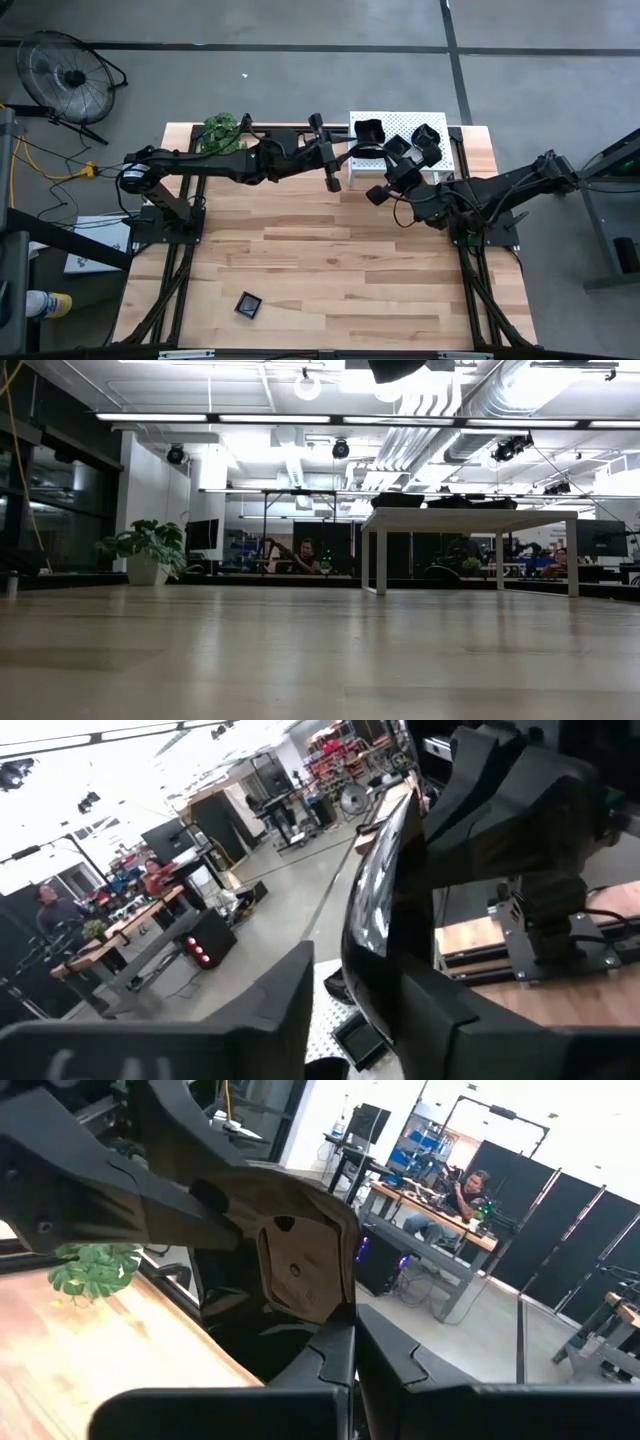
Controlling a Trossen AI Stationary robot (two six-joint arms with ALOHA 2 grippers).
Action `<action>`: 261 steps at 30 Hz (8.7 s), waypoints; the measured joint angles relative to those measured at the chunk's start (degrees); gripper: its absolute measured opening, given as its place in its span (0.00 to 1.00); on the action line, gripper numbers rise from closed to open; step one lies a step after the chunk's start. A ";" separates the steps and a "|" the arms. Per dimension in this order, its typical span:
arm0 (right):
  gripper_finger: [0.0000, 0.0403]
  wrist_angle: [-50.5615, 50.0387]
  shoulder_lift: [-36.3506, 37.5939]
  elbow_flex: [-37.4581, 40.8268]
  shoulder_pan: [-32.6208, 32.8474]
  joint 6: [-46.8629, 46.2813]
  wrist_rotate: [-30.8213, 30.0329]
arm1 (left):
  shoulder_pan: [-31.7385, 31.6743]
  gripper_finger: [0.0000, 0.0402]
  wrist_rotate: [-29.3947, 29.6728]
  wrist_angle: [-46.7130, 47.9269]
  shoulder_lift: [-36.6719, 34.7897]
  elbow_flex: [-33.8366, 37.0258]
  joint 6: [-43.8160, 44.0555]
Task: Pick & Place Mini shaped plates
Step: Stack the leaf-shaped plate on top of the leaf-shaped plate on the shelf
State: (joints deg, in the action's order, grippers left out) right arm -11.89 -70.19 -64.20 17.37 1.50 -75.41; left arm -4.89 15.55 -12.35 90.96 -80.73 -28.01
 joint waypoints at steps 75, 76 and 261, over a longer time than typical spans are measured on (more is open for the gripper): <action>0.34 41.07 -0.35 8.02 1.81 4.24 -0.51 | -3.37 0.00 -5.66 -19.20 2.82 0.07 1.38; 0.32 41.06 -0.35 8.02 1.70 4.31 -0.52 | -3.37 0.00 -5.76 -19.20 2.82 0.07 1.42; 0.00 -46.13 16.59 8.04 -80.20 -43.04 85.61 | -20.61 0.31 -73.46 57.95 -20.09 0.07 -18.25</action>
State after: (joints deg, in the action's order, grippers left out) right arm -58.02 -53.60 -56.16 -62.83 -41.55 10.20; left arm -25.50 -57.91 45.60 70.87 -80.66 -46.26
